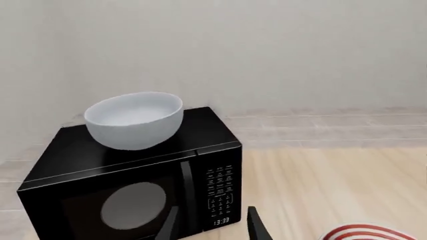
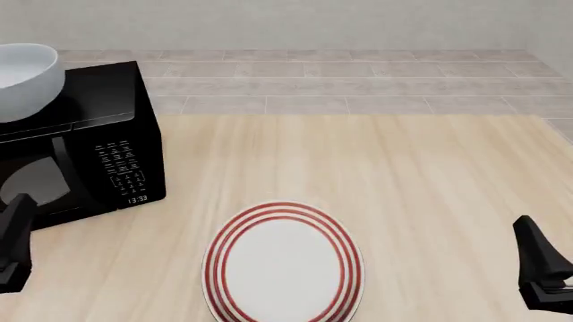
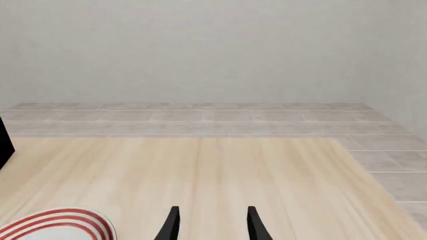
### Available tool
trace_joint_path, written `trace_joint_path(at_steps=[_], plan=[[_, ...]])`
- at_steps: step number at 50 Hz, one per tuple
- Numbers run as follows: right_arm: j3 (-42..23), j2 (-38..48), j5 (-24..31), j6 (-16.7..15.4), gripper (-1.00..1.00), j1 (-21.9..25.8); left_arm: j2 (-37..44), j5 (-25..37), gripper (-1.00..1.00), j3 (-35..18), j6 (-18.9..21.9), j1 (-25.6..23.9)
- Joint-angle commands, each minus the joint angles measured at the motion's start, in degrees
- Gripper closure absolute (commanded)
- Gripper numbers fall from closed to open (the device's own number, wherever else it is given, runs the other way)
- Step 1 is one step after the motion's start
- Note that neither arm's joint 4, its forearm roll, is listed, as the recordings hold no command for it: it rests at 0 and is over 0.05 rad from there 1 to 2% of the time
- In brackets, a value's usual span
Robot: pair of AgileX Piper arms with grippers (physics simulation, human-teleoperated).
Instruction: Pick up the white bowl and put it on the plate.
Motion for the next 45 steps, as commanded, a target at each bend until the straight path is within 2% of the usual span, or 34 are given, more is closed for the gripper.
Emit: trace_joint_path(at_steps=[1, 5, 6, 12, 16, 19, 20, 22, 23, 26, 28, 30, 34, 36, 41, 43, 45], plan=[[0.02, 0.01, 0.00, 0.10, -1.00, 0.00, 4.88, 1.28, -1.00, -8.85, 2.95, -0.20], [0.00, -0.01, 0.00, -0.13, -1.00, 0.02, 8.42, 0.09, -1.00, -12.48, 5.18, 0.85], [0.01, -0.01, 0.00, -0.20, -1.00, -0.18, 8.98, 3.13, -1.00, -14.49, 5.22, -3.13], [-0.01, 0.01, 0.03, 0.12, -1.00, -0.33, 15.46, 5.20, -1.00, -20.68, 5.82, -1.76], [0.00, 0.01, 0.01, 0.08, -1.00, -0.33, 16.21, 4.93, -1.00, -21.90, 12.51, -1.96], [0.05, 0.04, -0.07, 0.09, -1.00, -0.33, 17.02, 10.21, -1.00, -25.53, 13.58, -5.70], [0.08, 0.06, -0.12, 0.09, -1.00, -0.33, 18.30, 10.37, -1.00, -27.44, 13.07, -4.34], [0.08, 0.07, -0.13, 0.09, -1.00, -0.33, 19.89, 8.49, -1.00, -29.15, 16.21, -2.02], [0.08, 0.07, -0.13, 0.09, -1.00, -0.33, 21.45, 8.72, -1.00, -30.00, 15.92, -1.34], [-0.02, 0.03, -0.01, 0.08, -1.00, -0.32, 22.89, 8.69, -1.00, -31.99, 18.05, -1.01], [-0.07, 0.02, 0.05, 0.09, -1.00, -0.32, 21.98, 8.33, -1.00, -31.62, 21.69, -2.37], [-0.05, 0.05, 0.01, 0.09, -1.00, -0.32, 24.54, 7.83, -1.00, -32.63, 24.92, -1.26], [0.02, 0.10, -0.11, 0.09, -1.00, -0.32, 26.32, 11.57, -1.00, -35.65, 26.75, -2.14], [0.05, 0.12, -0.16, 0.09, -1.00, -0.32, 24.47, 8.88, -1.00, -32.98, 33.52, -2.07], [0.03, 0.11, -0.13, 0.09, -1.00, -0.31, 24.73, 11.75, -1.00, -36.00, 35.17, -3.15], [-0.03, 0.08, -0.04, 0.09, -1.00, -0.31, 25.18, 10.57, -1.00, -35.47, 39.33, -3.28], [-0.05, 0.06, -0.01, 0.08, -1.00, -0.31, 25.39, 11.50, -1.00, -36.15, 38.84, -3.61]])
